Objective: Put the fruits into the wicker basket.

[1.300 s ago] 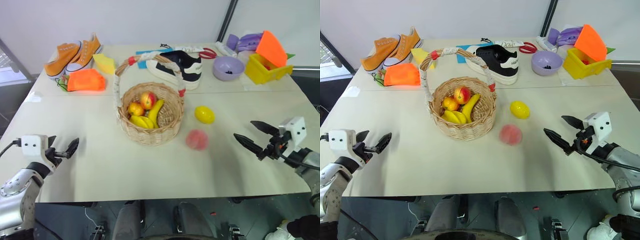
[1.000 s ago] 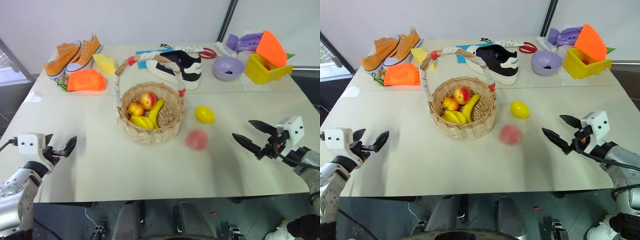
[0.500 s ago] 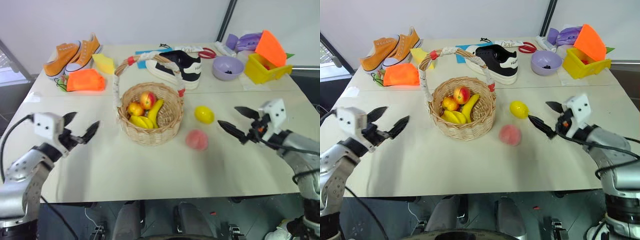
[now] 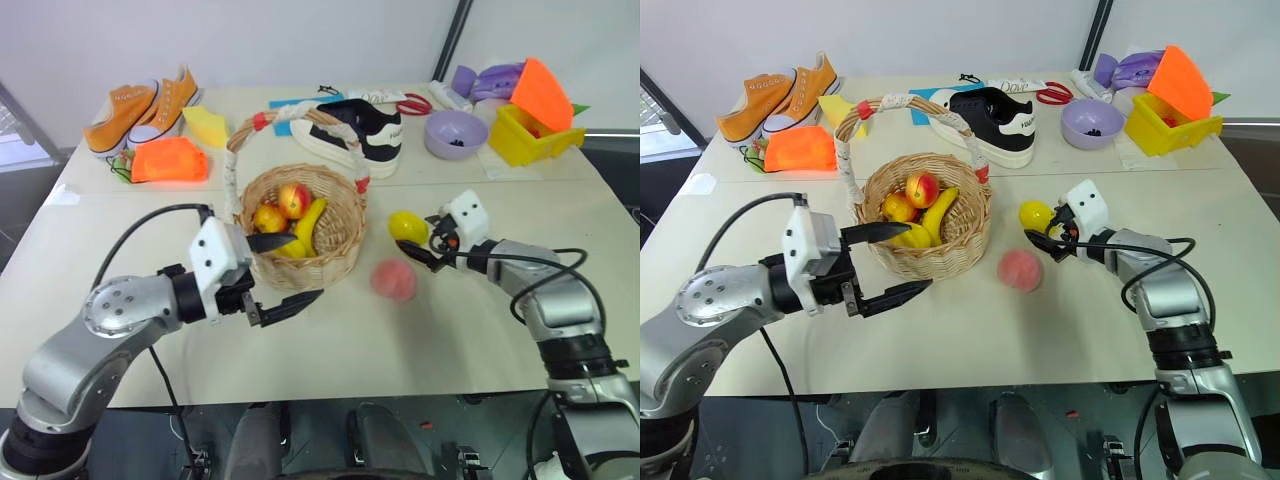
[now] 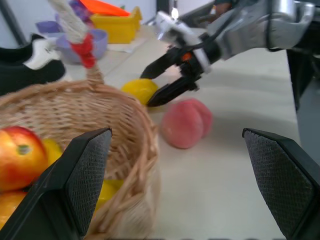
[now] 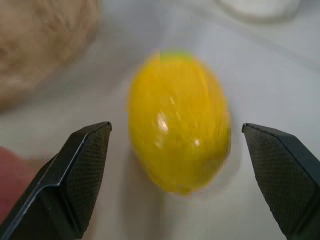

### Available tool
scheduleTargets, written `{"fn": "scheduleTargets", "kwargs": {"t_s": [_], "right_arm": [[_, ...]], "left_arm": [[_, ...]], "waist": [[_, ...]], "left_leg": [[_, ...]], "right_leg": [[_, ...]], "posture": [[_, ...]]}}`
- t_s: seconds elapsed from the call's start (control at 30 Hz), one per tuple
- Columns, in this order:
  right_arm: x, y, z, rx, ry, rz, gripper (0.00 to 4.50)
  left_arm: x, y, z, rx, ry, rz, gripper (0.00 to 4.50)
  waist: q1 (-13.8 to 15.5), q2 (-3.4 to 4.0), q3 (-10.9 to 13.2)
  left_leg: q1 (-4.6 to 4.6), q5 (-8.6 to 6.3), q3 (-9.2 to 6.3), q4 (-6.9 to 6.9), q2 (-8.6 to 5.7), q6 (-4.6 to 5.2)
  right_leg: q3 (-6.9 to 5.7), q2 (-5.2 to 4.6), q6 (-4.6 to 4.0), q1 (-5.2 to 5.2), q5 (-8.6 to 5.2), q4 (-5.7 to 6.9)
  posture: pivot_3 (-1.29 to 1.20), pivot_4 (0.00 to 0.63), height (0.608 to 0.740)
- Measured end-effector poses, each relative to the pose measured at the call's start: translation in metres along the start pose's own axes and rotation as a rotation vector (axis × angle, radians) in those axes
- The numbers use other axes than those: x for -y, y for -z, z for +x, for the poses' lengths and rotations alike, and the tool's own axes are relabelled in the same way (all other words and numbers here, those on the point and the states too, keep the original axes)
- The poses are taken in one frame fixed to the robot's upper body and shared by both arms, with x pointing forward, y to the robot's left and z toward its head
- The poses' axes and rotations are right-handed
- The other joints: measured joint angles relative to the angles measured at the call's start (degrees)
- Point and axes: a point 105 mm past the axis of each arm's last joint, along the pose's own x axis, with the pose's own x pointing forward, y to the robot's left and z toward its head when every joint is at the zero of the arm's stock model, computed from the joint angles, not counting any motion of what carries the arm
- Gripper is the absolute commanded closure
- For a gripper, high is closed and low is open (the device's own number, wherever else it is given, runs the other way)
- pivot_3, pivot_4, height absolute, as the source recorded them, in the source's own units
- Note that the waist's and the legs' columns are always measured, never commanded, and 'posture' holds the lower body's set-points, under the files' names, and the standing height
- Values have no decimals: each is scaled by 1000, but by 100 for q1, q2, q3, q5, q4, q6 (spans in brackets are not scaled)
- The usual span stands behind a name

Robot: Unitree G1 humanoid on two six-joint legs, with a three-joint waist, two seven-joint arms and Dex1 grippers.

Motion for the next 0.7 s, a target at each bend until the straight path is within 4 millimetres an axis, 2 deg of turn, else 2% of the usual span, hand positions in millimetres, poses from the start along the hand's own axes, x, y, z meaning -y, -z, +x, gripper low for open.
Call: {"fn": "scheduleTargets", "kwargs": {"t_s": [0.1, 0.13, 0.2, 0.27, 0.3, 0.43, 0.5, 0.57, 0.63, 0.7], "right_arm": [[9, 0, 10, 4, 24, -6, 130], [11, 0, 11, 6, 27, -11, 355], [11, 0, 13, 14, 20, -18, 1005], [7, -1, 15, 29, -4, -21, 2004], [7, -2, 15, 35, -10, -25, 2292], [13, -8, 6, 78, 10, -53, 2292], [19, -15, -7, 111, 28, -92, 2292], [20, -28, -28, 165, 8, -145, 2292], [11, -43, -50, 202, -60, -209, 2292], [-13, -59, -69, 227, -182, -257, 2292]], "left_arm": [[0, 5, -1, -14, -9, -9, 0], [0, 6, -1, -19, -14, -8, 0], [0, 11, -3, -29, -25, -18, 0], [0, 16, -5, -41, -39, -30, 0], [0, 18, -6, -45, -42, -38, 0], [-4, 24, -12, -58, -86, -42, 0], [-9, 28, -16, -65, -115, -46, 0], [-14, 33, -23, -74, -148, -46, 0], [-19, 38, -29, -84, -176, -45, 0], [-23, 40, -34, -79, -192, -43, 0]], "waist": [[7, 0, 0], [10, 0, 0], [26, 0, 0], [24, 0, 1], [22, 0, 1], [31, 0, 0], [42, 1, 1], [40, 3, 2], [40, 3, 2], [12, 5, 3]], "left_leg": [[0, 0, 0, 2, 1, 0], [0, 0, 0, 2, 1, 0], [0, 0, -1, 2, 1, 0], [0, 0, -1, 2, 1, -1], [0, 0, -1, 2, 1, -1], [0, 0, -1, 3, 1, -1], [0, 0, -1, 2, 1, -1], [0, -1, -1, 1, 1, -1], [1, -1, -4, -2, 4, -1], [6, -2, -5, -4, 8, -2]], "right_leg": [[0, 4, 1, 0, 0, 2], [0, 5, 2, 0, 0, 1], [0, 5, 2, 1, 0, 1], [0, 5, 3, 1, 0, 1], [0, 5, 3, 1, 0, 2], [0, 3, 3, 2, 0, 2], [-1, 2, 3, 2, 0, 2], [-1, 1, 4, 3, 0, 1], [-4, 1, 4, 4, 0, 1], [-4, 2, 3, 6, -1, 1]], "posture": [[0, 150, 733], [0, 150, 733], [0, 150, 733], [0, 150, 733], [0, 150, 733], [0, 150, 733], [0, 150, 733], [0, 150, 733], [0, 150, 733], [0, 150, 733]]}}
